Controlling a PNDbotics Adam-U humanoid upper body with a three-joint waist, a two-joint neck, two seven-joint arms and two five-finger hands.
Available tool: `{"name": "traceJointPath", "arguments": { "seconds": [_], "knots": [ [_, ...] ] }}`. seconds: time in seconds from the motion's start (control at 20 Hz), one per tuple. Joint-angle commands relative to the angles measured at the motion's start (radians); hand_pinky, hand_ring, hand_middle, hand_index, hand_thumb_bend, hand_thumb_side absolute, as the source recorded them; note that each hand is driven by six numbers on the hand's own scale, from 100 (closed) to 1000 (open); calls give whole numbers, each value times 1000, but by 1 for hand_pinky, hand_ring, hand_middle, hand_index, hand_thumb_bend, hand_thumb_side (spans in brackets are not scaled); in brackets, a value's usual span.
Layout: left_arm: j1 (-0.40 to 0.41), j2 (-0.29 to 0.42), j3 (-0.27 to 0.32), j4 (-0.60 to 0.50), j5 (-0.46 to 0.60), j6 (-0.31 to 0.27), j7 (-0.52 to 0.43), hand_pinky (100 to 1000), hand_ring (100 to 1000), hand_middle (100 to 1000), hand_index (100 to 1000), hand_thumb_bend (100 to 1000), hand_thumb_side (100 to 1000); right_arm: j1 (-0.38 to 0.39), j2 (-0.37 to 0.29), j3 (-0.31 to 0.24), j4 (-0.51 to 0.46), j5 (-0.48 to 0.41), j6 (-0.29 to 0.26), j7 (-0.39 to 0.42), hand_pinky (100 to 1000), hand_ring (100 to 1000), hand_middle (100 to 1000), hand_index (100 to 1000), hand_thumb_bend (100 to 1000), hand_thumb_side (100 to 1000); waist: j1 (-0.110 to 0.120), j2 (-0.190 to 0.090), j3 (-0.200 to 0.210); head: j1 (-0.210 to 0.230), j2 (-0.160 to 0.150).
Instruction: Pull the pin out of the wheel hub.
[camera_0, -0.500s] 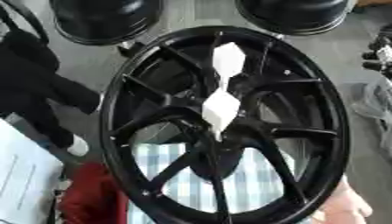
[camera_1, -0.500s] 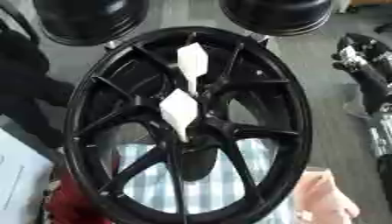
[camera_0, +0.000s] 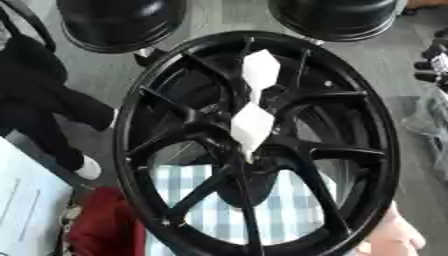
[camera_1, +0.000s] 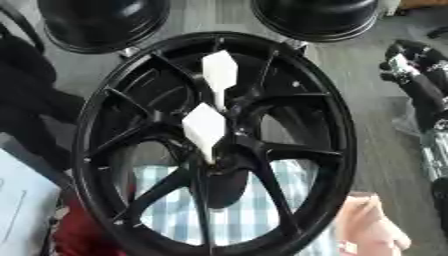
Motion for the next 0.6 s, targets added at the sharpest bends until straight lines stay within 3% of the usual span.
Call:
{"name": "traceJointPath", "arguments": {
  "seconds": [0.05,0.3,0.5,0.6],
  "knots": [
    [-3,15,10,-20,-1,-1,3,725,781,712,753,288,586,-37,-48,1,-19,2,-4,11,732,708,663,783,177,342,-2,-25,0,-4,-7],
    [0,20,8,-19,-3,-1,1,725,781,712,753,289,585,-136,-124,42,-36,18,-9,53,742,725,685,795,189,310,-9,-36,3,-11,-3],
    [4,26,6,-17,-5,0,-1,725,781,711,753,289,585,-243,-191,100,-33,55,-2,143,753,743,704,803,210,308,-15,-44,3,-13,2],
    [5,30,5,-16,-6,0,-1,725,781,711,753,290,586,-301,-217,130,-22,84,2,205,761,753,714,811,266,334,-17,-47,4,-14,6]
  ]
}}
